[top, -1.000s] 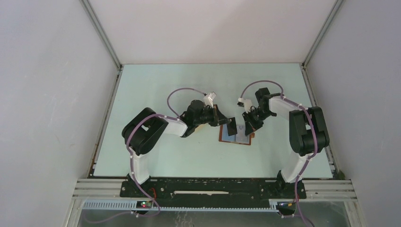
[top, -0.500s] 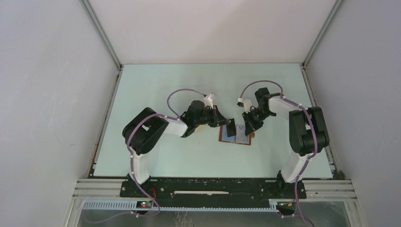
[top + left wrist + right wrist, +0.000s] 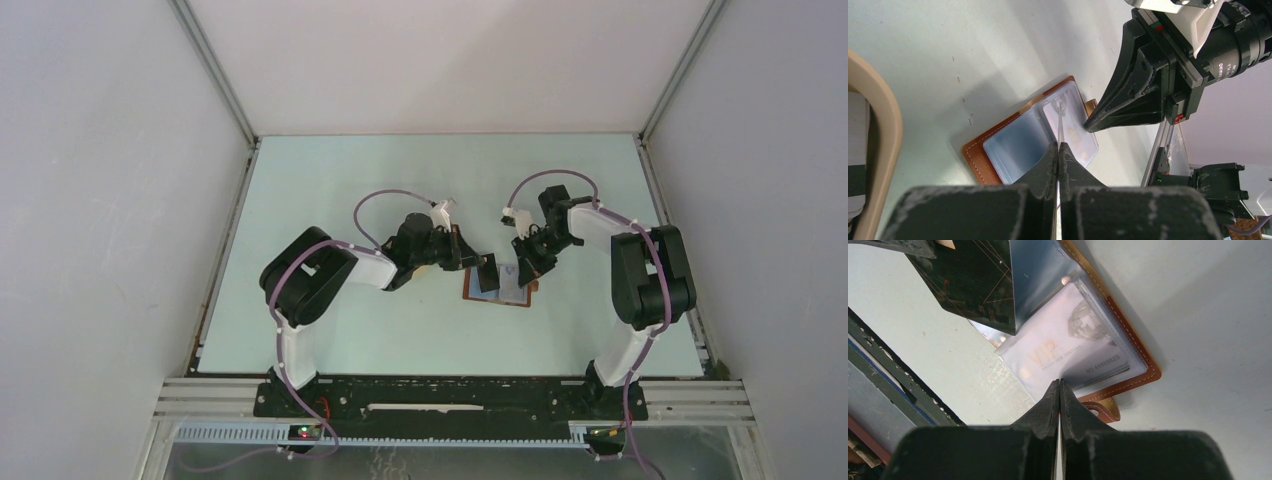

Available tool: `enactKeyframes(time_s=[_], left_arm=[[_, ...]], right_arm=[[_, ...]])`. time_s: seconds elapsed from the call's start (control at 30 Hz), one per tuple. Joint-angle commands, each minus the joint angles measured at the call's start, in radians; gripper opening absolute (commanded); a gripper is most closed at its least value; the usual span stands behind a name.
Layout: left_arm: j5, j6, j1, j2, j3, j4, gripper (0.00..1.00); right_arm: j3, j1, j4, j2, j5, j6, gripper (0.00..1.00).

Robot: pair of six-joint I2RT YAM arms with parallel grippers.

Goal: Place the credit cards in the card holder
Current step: Insert the credit card into the card holder.

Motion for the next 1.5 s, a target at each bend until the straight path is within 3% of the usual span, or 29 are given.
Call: enactKeyframes(time_s=[0.0, 1.2, 1.47], left_arm=[[0.002, 0.018, 0.002, 0.013, 0.026, -0.012, 0.00], [0.048, -0.004, -0.027, 0.087, 0.084, -0.041, 0.00], [0.033, 0.004, -0.026, 0.095, 0.118, -0.137, 0.00]], right_arm=[[0.023, 0.005, 0.003, 0.014, 0.040, 0.000, 0.06], [0.023, 0.009, 0.004, 0.008, 0.039, 0.002, 0.06], [0.029, 0.009, -0.002, 0.006, 0.033, 0.000, 0.09]])
